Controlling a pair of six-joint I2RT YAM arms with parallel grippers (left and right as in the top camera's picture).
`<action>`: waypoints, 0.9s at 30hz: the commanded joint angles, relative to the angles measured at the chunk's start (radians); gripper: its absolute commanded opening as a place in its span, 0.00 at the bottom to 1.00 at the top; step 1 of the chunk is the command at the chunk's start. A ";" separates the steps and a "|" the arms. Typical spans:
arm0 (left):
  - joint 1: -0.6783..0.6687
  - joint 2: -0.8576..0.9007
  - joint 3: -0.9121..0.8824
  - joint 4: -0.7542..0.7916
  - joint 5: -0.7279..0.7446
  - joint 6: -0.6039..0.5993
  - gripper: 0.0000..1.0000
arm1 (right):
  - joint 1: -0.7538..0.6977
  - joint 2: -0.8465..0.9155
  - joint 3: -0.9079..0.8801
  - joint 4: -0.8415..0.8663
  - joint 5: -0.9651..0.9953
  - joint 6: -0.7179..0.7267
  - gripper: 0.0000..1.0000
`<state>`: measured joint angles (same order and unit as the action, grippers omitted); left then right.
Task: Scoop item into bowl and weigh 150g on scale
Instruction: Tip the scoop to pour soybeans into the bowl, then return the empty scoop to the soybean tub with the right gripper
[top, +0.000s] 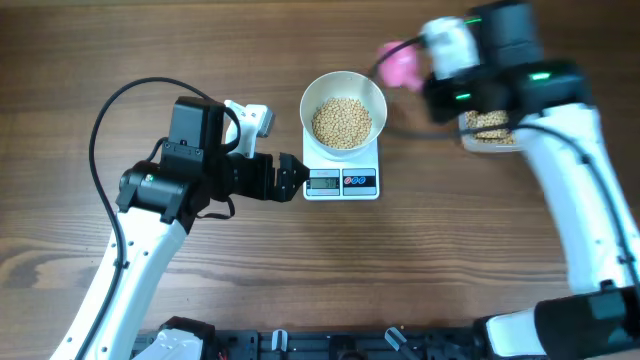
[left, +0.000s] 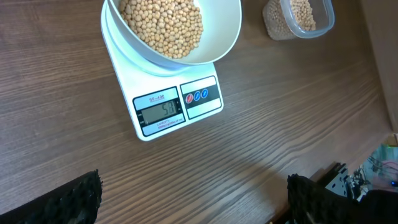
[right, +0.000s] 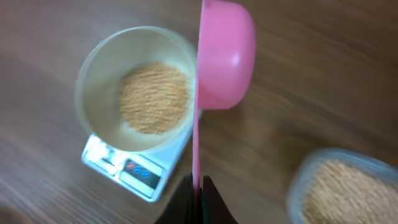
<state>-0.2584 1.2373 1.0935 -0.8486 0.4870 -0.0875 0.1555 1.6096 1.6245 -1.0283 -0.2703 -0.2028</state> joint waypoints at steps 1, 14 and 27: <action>0.007 -0.001 0.020 0.000 -0.006 0.002 1.00 | -0.252 -0.035 0.030 -0.103 -0.257 -0.064 0.04; 0.007 -0.001 0.020 0.000 -0.006 0.002 1.00 | -0.461 -0.028 -0.164 -0.081 0.181 0.056 0.04; 0.007 -0.001 0.020 0.000 -0.006 0.002 1.00 | -0.327 -0.027 -0.348 0.077 0.312 0.140 0.04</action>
<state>-0.2584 1.2373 1.0935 -0.8486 0.4866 -0.0875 -0.2047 1.5967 1.3098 -0.9794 -0.0425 -0.1066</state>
